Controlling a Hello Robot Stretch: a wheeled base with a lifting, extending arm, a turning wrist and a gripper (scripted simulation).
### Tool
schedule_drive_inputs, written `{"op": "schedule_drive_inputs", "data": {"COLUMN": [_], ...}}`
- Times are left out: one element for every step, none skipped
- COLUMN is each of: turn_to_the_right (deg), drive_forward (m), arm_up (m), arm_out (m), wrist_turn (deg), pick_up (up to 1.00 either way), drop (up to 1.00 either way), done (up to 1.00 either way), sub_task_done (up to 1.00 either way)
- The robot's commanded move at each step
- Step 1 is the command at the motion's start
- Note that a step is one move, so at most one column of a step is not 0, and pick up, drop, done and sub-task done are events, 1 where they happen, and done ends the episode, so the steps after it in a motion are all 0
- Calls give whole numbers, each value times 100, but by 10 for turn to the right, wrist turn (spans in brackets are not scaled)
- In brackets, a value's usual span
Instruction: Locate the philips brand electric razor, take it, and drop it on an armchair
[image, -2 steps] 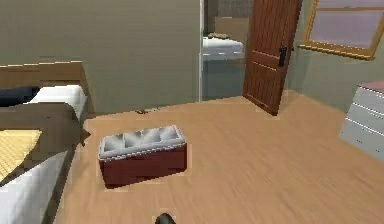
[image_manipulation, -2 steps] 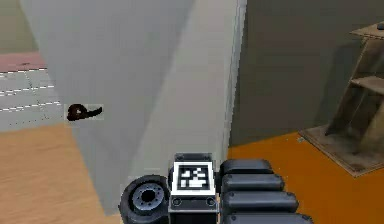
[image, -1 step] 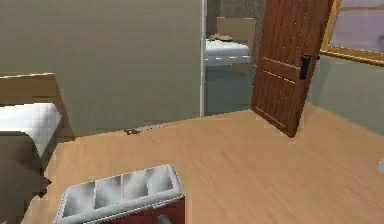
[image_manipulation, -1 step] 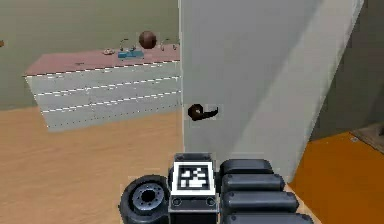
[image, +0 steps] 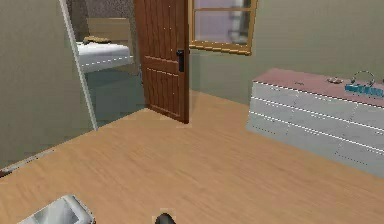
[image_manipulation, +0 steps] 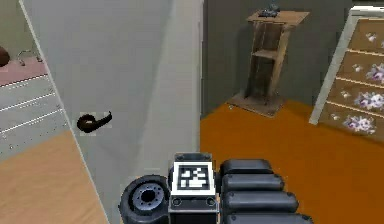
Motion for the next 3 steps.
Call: {"op": "schedule_drive_inputs", "data": {"turn_to_the_right": [0,90,0], "drive_forward": [100,0,30], "arm_up": [0,0,0], "arm_out": [0,0,0], "wrist_turn": [0,0,0], "pick_up": [0,0,0], "drop": [0,0,0], "done": [0,0,0], "sub_task_done": [0,0,0]}}
